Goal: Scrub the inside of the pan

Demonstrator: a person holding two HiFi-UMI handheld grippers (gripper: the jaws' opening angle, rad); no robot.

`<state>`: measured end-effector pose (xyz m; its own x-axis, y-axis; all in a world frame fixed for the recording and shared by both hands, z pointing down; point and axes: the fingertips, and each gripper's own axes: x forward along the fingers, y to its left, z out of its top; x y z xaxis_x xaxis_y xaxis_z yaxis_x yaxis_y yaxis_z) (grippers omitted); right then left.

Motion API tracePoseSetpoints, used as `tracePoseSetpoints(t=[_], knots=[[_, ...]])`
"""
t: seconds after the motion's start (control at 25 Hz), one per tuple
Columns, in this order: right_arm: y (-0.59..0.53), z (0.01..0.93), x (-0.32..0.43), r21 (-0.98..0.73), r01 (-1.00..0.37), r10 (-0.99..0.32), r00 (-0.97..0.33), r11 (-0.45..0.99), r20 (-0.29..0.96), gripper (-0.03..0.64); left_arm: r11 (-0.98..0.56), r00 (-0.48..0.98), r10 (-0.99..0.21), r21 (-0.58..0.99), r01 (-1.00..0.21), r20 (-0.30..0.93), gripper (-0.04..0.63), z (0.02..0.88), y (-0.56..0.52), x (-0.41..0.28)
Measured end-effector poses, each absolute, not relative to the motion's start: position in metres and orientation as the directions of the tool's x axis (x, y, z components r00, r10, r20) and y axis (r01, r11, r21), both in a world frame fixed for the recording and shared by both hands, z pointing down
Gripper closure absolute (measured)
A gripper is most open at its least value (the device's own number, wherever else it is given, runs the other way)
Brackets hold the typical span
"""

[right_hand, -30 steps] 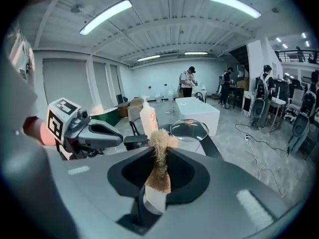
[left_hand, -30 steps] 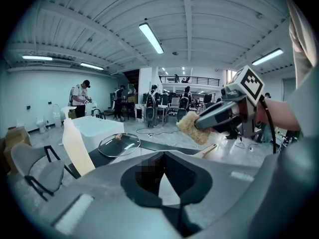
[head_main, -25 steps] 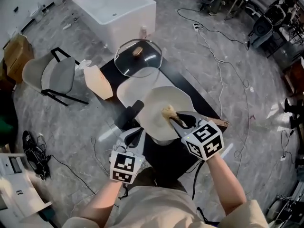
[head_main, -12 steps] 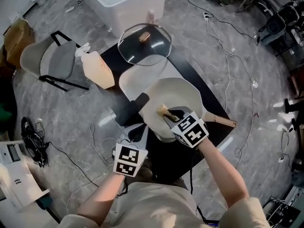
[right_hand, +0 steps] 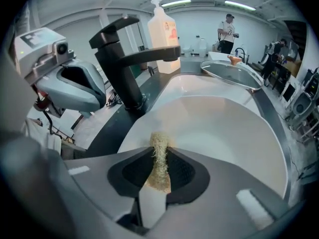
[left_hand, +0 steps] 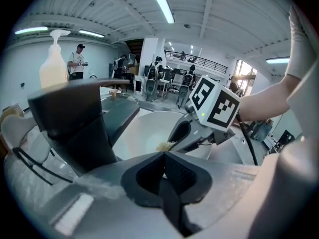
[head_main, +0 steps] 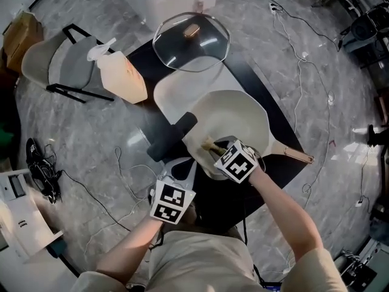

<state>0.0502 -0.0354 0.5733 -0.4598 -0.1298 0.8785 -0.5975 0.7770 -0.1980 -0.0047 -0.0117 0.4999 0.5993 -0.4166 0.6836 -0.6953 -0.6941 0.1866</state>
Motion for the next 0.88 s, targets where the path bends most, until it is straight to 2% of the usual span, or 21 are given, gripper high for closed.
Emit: tracePoseSetpoints(t=[0.12, 0.28, 0.44, 0.88], knots=[[-0.026, 0.583, 0.042, -0.254, -0.579, -0.071, -0.479, 0.775, 0.875, 0.535, -0.683, 0.592, -0.403, 0.201, -0.702, 0.698, 0.594, 0.514, -0.01, -0.008], [-0.012, 0.599, 0.04, -0.27, -0.522, 0.015, -0.442, 0.809, 0.897, 0.535, -0.661, 0.576, -0.405, 0.208, -0.721, 0.71, 0.594, 0.527, -0.014, -0.011], [-0.016, 0.61, 0.041, -0.29, -0.528, 0.036, -0.439, 0.798, 0.898, 0.535, -0.645, 0.569, -0.415, 0.211, -0.735, 0.71, 0.594, 0.532, -0.018, -0.017], [-0.064, 0.618, 0.022, -0.287, -0.547, -0.046, -0.515, 0.786, 0.856, 0.529, -0.647, 0.58, -0.41, 0.224, -0.729, 0.704, 0.594, 0.539, -0.016, -0.018]])
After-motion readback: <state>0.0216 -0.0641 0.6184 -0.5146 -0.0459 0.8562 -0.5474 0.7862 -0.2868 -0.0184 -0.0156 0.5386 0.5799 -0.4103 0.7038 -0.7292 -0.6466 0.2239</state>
